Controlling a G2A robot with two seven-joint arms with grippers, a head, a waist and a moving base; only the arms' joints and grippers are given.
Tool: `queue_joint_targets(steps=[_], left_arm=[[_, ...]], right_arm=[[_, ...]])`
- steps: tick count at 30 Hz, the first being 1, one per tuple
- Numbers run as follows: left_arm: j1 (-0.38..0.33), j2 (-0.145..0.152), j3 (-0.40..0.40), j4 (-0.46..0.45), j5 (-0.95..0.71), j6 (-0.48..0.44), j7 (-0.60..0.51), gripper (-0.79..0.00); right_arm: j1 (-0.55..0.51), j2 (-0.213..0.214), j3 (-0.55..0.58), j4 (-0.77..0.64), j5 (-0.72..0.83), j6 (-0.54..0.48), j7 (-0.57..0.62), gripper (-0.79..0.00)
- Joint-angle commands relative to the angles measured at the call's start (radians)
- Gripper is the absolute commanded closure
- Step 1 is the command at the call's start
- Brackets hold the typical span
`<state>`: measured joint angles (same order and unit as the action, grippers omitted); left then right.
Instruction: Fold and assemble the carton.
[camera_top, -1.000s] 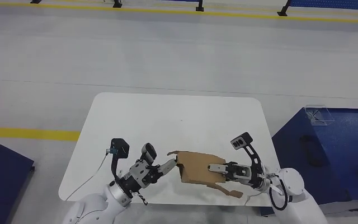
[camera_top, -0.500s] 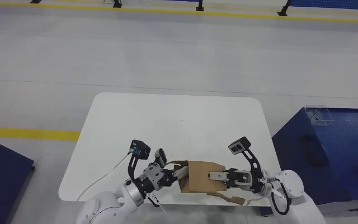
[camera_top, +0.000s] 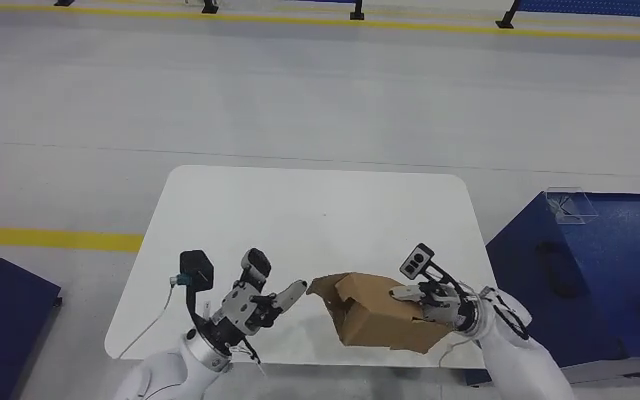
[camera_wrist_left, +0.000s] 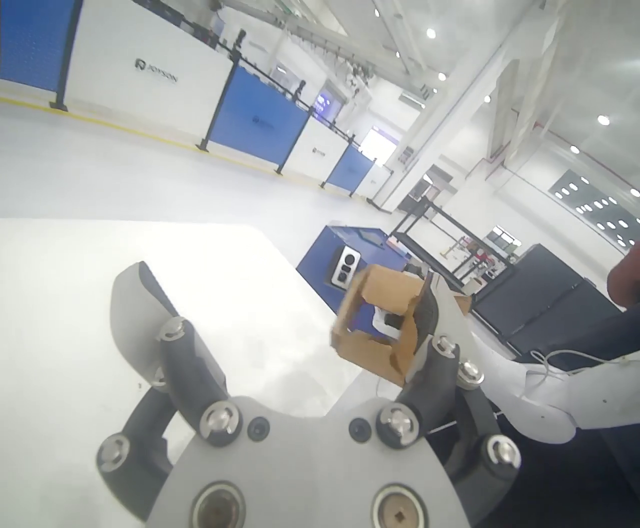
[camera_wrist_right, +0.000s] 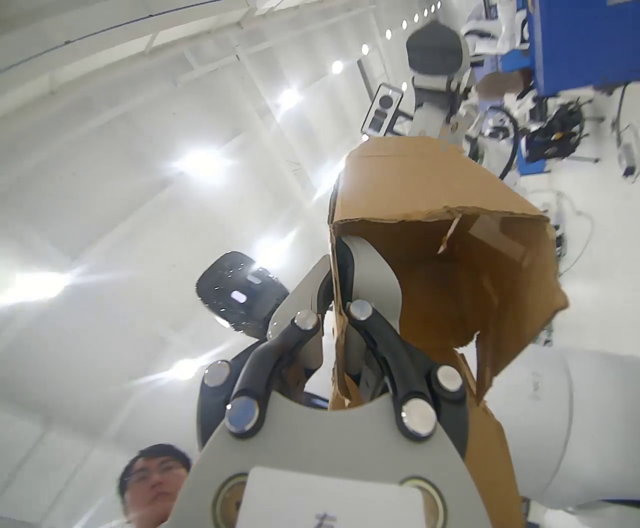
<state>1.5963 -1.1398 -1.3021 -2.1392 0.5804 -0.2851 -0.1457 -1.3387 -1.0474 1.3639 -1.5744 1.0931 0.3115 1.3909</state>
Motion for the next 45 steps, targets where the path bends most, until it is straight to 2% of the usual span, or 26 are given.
queue_joint_targets(steps=[1, 3, 7, 16, 33, 45], left_arm=[[-0.006, 0.002, -0.030, 0.019, -0.025, 0.012, -0.022, -0.785], [-0.022, 0.003, -0.041, 0.036, -0.034, 0.036, -0.074, -0.785], [-0.060, 0.006, -0.015, 0.045, -0.019, 0.020, -0.185, -0.785], [-0.091, 0.007, 0.043, 0.043, -0.070, -0.062, -0.298, -0.785], [-0.082, 0.009, 0.089, 0.020, -0.032, -0.083, -0.311, -0.785], [-0.147, 0.000, 0.174, 0.054, -0.010, -0.034, -0.349, -0.785]], right_arm=[[0.010, 0.001, -0.012, 0.012, 0.018, 0.068, 0.037, 0.000], [0.013, 0.002, -0.027, 0.011, 0.037, 0.078, 0.040, 0.000], [0.021, 0.011, -0.043, 0.008, 0.054, 0.087, 0.031, 0.000], [0.028, 0.019, -0.057, 0.018, 0.037, 0.079, 0.038, 0.000], [0.024, 0.019, -0.074, 0.005, 0.020, 0.067, 0.023, 0.000], [0.011, 0.021, -0.088, -0.026, -0.001, 0.068, 0.020, 0.000]])
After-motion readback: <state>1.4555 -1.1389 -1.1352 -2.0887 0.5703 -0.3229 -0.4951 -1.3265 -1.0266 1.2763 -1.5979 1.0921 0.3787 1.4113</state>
